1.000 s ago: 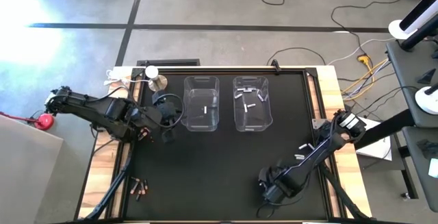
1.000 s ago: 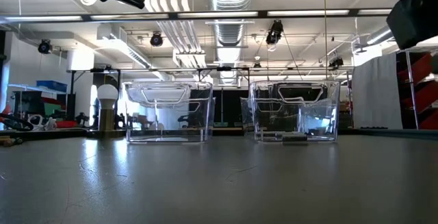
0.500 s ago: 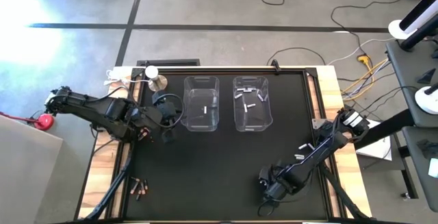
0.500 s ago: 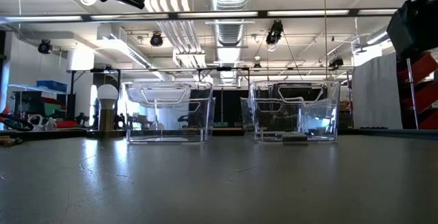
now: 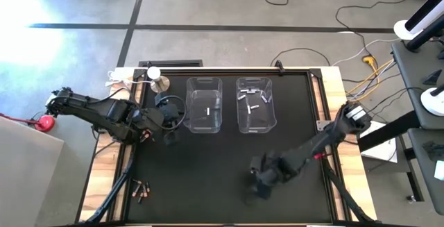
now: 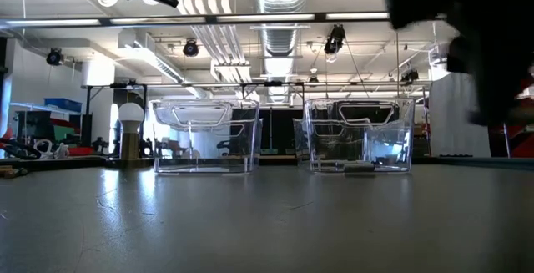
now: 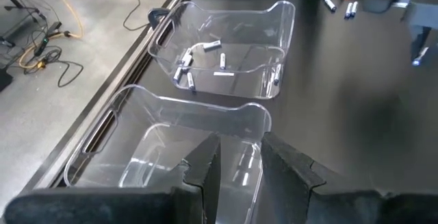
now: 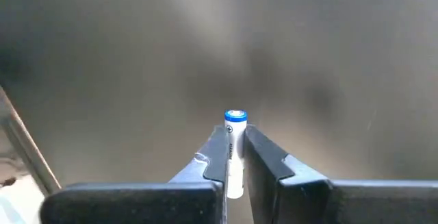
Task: Sort batteries
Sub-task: Put the white battery into the right transparent bin
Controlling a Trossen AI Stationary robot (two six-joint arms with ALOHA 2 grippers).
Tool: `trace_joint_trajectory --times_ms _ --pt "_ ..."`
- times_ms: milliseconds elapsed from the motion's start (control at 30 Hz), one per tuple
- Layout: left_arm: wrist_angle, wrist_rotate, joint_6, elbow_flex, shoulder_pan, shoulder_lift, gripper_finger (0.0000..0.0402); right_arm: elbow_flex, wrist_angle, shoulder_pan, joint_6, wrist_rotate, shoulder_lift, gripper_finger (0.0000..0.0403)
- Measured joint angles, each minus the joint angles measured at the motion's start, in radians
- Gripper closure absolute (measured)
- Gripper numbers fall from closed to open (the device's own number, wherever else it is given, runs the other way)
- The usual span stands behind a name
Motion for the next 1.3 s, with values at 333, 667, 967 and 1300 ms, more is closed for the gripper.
trace_joint_trajectory --times_ms 333,667,967,1300 --pt "0.007 -0.001 -0.005 0.000 0.000 0.000 0.0315 0.287 -0.010 -0.267 -0.458 0.103 -0.042 0.0384" --pt "-0.014 -0.001 -0.038 0.000 0.000 -0.015 0.0315 0.465 -0.089 -0.541 -0.845 0.133 -0.043 0.0384" --pt "-0.099 -0.015 -0.151 0.000 0.001 -0.034 0.0315 0.411 -0.163 -0.784 -0.999 -0.037 -0.043 0.0384" --pt "-0.098 -0.116 -0.189 0.000 0.005 -0.035 0.0315 0.292 -0.197 -0.878 -1.106 -0.080 -0.044 0.0383"
